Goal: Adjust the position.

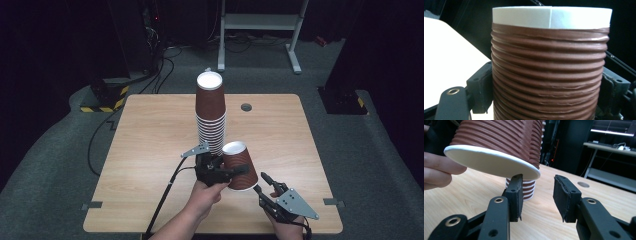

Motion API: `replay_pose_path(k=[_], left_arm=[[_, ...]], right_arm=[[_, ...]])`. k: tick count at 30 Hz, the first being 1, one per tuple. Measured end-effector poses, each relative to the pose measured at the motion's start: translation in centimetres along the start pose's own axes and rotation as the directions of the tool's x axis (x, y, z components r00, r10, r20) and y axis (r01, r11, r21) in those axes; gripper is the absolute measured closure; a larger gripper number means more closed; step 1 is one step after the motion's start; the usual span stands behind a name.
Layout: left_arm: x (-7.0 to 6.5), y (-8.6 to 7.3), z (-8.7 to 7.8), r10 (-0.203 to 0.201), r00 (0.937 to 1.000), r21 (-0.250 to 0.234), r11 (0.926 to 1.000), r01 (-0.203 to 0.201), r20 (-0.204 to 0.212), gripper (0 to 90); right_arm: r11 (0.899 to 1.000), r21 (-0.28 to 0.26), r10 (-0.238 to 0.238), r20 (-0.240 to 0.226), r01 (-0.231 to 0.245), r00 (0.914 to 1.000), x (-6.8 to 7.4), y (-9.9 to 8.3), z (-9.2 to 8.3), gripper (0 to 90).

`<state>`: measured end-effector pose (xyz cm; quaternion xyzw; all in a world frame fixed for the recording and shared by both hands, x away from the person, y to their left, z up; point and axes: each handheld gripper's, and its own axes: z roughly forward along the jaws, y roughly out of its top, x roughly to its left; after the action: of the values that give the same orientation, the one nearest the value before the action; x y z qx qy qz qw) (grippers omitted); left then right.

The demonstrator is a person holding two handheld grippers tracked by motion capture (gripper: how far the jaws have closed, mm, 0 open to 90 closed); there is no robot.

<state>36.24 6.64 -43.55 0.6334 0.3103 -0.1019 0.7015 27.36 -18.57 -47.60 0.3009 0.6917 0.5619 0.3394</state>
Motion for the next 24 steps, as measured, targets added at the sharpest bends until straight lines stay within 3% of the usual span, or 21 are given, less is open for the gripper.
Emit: replay_pose_path(k=[6,12,24], left_arm=[[-0.4,0.6,-0.1,0.002,0.9999,-0.001,1.0000,-0.002,0.011,18.2],[-0.6,1.2,-0.2,0.001,0.9999,0.001,1.0000,-0.001,0.012,18.2],[-0.8,1.0,0.3,-0.020,0.9997,0.010,0.9998,0.020,0.015,18.2]], right_arm=[[0.998,-0.059,-0.029,0.025,0.030,0.9993,0.4,0.1,0.0,63.4],[0.994,-0.105,-0.005,0.019,0.007,0.9998,0.4,0.7,0.4,68.4],[0.983,-0.182,-0.013,0.029,0.018,0.9995,0.4,0.1,0.2,77.0]])
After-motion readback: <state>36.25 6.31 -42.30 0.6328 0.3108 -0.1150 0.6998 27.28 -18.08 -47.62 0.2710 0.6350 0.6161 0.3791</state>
